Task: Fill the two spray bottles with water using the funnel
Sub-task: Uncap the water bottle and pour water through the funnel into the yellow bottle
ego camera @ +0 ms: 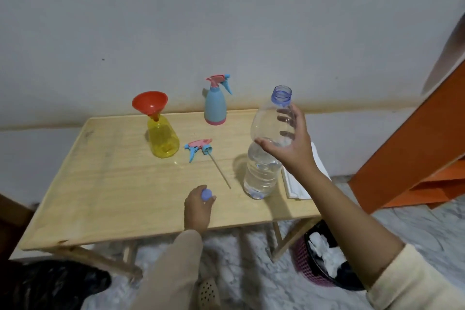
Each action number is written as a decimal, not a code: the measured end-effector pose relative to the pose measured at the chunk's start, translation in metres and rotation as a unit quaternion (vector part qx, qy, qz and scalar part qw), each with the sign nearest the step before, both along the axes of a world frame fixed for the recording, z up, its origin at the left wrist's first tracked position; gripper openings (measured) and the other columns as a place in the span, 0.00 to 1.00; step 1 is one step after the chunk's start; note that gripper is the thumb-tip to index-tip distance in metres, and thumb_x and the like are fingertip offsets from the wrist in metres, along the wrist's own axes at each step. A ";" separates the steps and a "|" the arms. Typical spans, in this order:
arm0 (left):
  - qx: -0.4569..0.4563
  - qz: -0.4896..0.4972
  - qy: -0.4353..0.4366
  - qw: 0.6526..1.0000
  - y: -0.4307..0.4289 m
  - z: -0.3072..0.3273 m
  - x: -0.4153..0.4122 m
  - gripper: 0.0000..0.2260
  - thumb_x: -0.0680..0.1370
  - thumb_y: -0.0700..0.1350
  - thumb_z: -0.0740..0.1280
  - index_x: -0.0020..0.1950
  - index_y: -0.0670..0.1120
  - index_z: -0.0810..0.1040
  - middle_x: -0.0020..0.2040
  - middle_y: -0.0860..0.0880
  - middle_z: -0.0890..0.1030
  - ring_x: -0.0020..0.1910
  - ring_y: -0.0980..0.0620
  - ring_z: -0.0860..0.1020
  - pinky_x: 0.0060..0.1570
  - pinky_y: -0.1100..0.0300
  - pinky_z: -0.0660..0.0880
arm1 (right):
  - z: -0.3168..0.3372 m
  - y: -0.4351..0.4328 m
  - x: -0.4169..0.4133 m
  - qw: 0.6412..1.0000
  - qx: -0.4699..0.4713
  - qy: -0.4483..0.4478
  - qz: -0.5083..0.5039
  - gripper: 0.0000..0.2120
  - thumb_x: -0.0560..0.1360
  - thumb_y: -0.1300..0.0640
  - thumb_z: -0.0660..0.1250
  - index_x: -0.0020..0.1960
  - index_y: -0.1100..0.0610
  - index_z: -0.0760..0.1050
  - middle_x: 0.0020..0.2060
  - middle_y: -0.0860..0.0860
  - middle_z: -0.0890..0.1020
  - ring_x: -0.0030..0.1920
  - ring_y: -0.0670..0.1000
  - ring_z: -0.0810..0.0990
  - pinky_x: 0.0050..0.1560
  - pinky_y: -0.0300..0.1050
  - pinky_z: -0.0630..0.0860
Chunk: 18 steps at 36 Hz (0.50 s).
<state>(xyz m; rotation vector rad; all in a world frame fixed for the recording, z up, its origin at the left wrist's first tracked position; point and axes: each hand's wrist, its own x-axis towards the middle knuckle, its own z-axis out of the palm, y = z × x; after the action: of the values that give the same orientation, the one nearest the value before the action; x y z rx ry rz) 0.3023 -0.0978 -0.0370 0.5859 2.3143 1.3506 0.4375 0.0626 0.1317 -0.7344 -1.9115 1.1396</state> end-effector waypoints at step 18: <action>-0.007 -0.082 0.064 0.995 -0.001 -0.017 -0.005 0.26 0.76 0.43 0.70 0.73 0.44 0.67 0.71 0.44 0.66 0.71 0.46 0.66 0.71 0.59 0.60 | -0.016 -0.008 -0.002 0.997 -0.032 0.065 0.006 0.41 0.62 0.45 0.74 0.70 0.41 0.57 0.68 0.45 0.68 0.69 0.39 0.66 0.69 0.47 0.68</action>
<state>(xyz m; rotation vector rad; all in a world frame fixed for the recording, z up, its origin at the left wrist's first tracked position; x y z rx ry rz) 0.2975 -0.0991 -0.0537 0.8611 2.3160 1.2528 0.4353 0.0543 0.1153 -0.6673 -1.7800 1.2300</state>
